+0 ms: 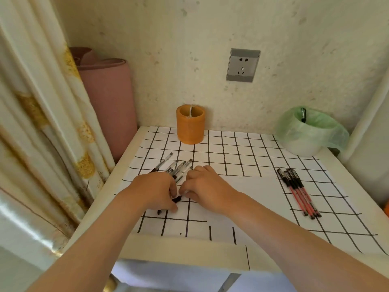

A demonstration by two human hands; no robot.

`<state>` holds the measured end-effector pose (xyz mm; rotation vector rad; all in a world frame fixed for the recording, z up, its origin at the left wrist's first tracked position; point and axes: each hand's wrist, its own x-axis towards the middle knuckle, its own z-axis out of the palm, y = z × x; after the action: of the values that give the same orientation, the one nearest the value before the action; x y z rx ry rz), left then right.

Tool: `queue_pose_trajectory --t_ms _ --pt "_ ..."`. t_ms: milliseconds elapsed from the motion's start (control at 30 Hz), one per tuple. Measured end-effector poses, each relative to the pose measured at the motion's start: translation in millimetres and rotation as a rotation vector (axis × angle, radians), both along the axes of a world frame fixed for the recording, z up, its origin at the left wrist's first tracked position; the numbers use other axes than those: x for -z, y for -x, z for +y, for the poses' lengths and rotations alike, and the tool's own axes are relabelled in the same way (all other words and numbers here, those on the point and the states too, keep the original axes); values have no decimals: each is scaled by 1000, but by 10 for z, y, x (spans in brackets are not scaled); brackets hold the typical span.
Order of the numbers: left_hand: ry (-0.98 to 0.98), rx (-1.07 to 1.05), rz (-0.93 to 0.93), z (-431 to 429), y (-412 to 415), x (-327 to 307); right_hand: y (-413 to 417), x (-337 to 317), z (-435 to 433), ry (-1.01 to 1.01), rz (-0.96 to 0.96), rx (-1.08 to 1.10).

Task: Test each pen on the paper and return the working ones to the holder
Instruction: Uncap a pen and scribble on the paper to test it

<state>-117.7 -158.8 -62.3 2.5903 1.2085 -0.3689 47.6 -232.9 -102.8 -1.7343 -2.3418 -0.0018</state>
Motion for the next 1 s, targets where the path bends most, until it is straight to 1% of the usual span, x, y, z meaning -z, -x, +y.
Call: queue_pose_trajectory --t_ms 67,167,267,367,467,567,667,767,900,1000 --pt "-1 15 9 0 -9 -14 -24 9 -6 -11 54 -5" --pt "-69 22 -54 14 -10 -40 -92 -78 -6 -35 153 13" --pt "-112 -3 -203 24 -15 -72 -222 -199 -29 -74 167 81" --pt "-165 -22 -334 29 -66 -80 -358 -277 -100 -58 204 156" --pt "-121 -9 -421 20 -156 -57 -427 -354 -177 -56 193 209" --pt "-132 32 -457 0 -255 -37 -484 -406 -196 -24 155 198" --pt "-179 74 -459 -29 -354 -26 -569 -390 -186 41 218 170" --pt "-141 112 -478 -54 -447 -18 -653 -365 -222 55 242 201" --pt "-110 127 -529 -68 -574 -3 -725 -332 -299 58 185 264" --pt "-74 157 -560 -66 -642 -2 -770 -332 -307 48 125 260"
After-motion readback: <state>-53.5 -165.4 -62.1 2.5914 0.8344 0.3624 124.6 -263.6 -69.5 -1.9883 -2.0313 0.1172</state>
